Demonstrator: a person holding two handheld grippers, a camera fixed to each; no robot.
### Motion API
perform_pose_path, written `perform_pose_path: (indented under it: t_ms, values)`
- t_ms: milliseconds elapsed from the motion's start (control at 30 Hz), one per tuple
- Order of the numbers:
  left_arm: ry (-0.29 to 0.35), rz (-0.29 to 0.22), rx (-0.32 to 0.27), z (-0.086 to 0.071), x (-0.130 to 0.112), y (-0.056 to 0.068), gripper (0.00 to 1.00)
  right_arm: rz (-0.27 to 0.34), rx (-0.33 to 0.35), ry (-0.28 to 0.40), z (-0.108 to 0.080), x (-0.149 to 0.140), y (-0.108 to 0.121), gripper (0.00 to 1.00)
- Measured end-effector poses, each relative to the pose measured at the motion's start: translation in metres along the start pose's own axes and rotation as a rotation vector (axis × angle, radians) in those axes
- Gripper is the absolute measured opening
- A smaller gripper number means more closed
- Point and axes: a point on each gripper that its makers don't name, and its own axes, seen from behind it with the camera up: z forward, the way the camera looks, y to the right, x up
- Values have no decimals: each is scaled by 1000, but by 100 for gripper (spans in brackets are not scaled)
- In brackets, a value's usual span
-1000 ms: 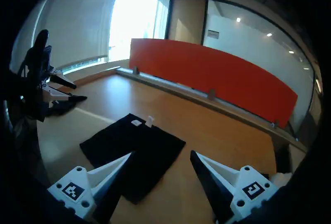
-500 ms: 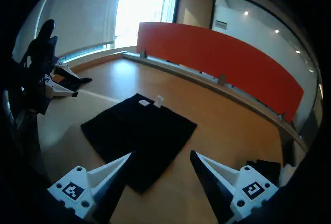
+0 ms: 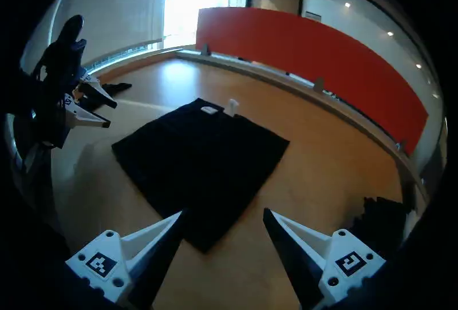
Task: Fold towel
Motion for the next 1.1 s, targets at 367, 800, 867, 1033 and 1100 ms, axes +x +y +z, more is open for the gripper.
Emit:
perform_pose_path:
  t_ms: [367,800,867,1033,1100]
  values:
    - [-75,-20,-34,16,-31,12,86,9,34,-71,13,-35,-15,100]
    - [-150,-20,-56,28,-53,28,86,19,45,-118,16,-58,-21,92]
    - [-153,-18,-54,29,-54,30,86,20,53,-128,16,-60,-23,87]
    - [-161,-6,-52,30,-58,35,76,28,64,-138,17,-63,-26,75]
    - [-166,-1,-50,31,-59,36,70,29,57,-136,18,-63,-25,71]
